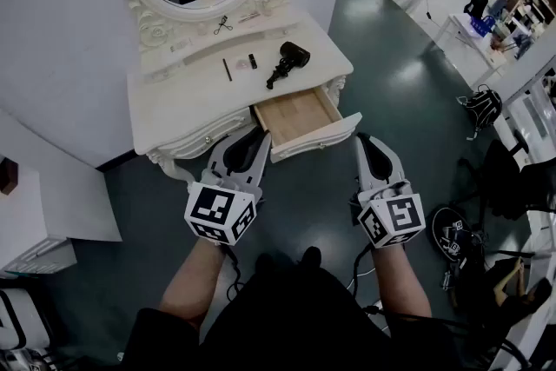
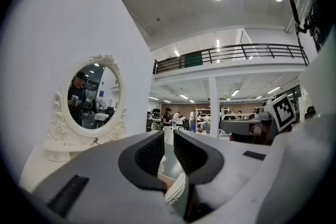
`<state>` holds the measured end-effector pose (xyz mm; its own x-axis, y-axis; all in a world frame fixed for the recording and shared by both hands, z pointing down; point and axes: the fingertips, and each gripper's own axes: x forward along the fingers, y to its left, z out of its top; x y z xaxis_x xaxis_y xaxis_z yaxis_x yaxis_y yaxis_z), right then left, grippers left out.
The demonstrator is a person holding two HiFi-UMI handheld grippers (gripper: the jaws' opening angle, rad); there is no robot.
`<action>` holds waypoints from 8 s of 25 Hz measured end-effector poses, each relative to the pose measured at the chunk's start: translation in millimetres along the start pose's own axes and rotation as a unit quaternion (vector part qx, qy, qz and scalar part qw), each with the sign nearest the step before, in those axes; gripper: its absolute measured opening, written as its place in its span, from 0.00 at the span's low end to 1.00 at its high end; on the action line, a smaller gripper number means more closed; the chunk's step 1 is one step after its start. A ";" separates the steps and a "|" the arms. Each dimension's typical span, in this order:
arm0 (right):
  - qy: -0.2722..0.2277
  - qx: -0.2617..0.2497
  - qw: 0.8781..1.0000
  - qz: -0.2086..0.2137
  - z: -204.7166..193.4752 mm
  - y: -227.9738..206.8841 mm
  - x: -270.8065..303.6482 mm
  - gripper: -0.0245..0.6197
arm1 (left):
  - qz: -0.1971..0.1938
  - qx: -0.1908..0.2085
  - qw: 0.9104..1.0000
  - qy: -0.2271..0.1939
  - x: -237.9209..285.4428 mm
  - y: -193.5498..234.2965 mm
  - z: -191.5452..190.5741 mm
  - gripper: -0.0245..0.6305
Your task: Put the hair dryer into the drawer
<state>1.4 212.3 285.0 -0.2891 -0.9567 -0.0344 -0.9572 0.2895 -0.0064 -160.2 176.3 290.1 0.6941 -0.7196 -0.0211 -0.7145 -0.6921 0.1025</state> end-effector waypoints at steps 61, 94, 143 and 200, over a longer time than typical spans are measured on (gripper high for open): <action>0.064 0.015 0.998 0.012 -75.6 -181.9 242.6 0.29 | 0.034 0.004 0.988 0.148 289.0 171.5 -131.8 0.40; 0.130 0.125 0.979 0.090 -161.2 -354.0 291.1 0.27 | 0.072 0.024 0.853 0.516 439.2 249.2 -372.7 0.53; 0.151 0.127 0.977 0.082 -170.4 -275.9 264.4 0.17 | -0.159 0.073 0.840 0.513 320.1 71.2 -434.0 0.44; 0.172 0.128 0.971 0.103 -186.3 -261.6 279.0 0.16 | -0.102 0.149 0.814 0.553 292.6 110.9 -491.1 0.48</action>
<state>168.1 -136.2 463.3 -0.5048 -0.8182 0.2753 -0.8557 0.4323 -0.2843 7.0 -83.5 783.7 0.3389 -0.2119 0.9167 -0.4497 -0.8923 -0.0400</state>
